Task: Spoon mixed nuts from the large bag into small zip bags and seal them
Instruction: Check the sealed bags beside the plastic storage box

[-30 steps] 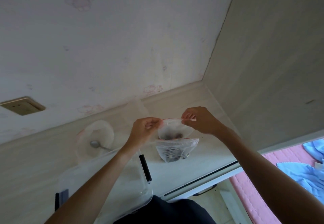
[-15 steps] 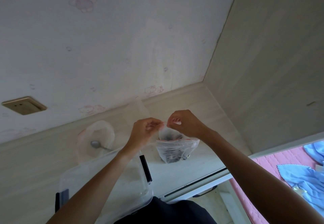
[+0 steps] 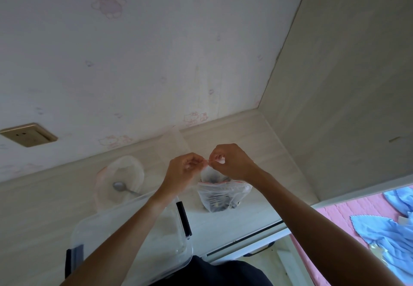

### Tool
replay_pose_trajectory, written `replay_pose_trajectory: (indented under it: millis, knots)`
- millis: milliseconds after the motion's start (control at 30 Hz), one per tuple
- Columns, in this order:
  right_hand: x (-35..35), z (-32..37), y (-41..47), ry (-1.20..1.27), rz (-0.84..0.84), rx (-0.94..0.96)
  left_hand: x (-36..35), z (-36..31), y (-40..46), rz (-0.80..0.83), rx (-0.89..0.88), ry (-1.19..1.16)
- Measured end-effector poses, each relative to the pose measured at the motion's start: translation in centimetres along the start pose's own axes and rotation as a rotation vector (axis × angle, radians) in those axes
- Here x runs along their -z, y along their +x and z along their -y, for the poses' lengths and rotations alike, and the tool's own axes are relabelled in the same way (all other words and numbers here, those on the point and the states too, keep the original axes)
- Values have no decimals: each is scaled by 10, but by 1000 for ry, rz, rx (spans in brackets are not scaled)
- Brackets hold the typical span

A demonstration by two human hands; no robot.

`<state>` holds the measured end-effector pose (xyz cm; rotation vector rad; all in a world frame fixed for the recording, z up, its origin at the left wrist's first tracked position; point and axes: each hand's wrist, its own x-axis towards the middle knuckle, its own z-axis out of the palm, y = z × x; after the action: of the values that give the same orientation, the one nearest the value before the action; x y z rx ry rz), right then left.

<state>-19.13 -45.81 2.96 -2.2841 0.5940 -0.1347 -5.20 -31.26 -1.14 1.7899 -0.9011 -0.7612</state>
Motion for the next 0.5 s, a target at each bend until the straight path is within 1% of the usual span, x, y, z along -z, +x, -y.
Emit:
replay_pose_trajectory:
  millis: [133,300,500]
  knots:
    - [-2,1,1,-20,-27,10,0,1,0,-12,-21,13]
    - [1,-5,0,-51,-25,40,2,-4,3,23,-28,4]
    - [17,-28,-12,-141,-18,66,8,1,4,20,21,-15]
